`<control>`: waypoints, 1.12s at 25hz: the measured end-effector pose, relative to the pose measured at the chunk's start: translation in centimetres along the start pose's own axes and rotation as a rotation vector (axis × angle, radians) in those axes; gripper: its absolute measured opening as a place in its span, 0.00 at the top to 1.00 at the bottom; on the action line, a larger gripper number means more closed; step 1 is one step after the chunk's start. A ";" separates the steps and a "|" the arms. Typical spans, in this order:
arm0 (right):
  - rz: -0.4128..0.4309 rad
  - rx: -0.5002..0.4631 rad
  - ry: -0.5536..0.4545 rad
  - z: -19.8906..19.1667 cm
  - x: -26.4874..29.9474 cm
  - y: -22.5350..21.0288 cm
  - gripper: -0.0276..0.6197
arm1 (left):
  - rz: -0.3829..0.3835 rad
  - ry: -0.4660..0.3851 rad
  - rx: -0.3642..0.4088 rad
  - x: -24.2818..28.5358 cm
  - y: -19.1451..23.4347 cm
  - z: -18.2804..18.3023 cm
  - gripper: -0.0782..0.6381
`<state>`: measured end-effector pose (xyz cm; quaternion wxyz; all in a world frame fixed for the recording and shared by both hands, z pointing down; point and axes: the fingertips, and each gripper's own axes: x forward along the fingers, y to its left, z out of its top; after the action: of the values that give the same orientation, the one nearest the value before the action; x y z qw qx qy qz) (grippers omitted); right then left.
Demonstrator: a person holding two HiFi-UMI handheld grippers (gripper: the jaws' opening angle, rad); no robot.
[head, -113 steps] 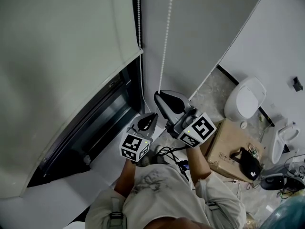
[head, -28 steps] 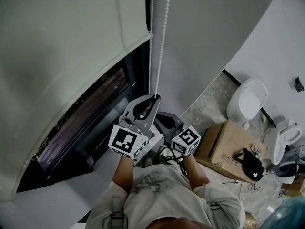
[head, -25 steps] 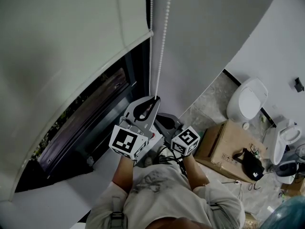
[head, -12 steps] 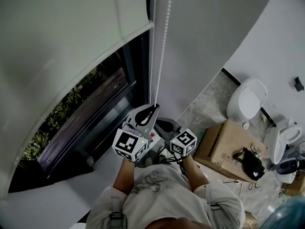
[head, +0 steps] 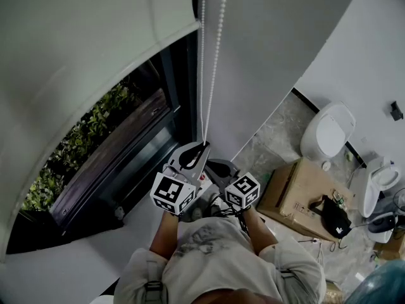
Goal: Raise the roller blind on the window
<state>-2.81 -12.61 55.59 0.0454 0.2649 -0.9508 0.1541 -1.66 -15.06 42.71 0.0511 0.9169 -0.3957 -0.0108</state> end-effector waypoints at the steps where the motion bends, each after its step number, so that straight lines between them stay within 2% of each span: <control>1: -0.001 -0.010 -0.002 0.1 -0.2 0.1 0.91 | 0.002 0.000 0.001 0.0 0.0 0.0 0.86; 8: 0.043 -0.057 -0.072 3.5 -2.1 1.8 0.84 | 0.012 0.001 0.002 0.0 0.4 0.0 0.86; 15: 0.053 -0.091 -0.232 10.4 -4.2 2.5 0.84 | 0.008 -0.002 0.000 0.1 0.1 0.0 0.86; 28: 0.117 -0.249 -0.423 22.6 -4.7 4.2 0.82 | 0.009 -0.002 -0.001 0.4 0.0 0.0 0.86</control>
<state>-1.06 -14.01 32.23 -0.1315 0.2283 -0.9644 -0.0207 -1.36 -15.33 42.76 0.0512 0.9150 -0.4001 -0.0117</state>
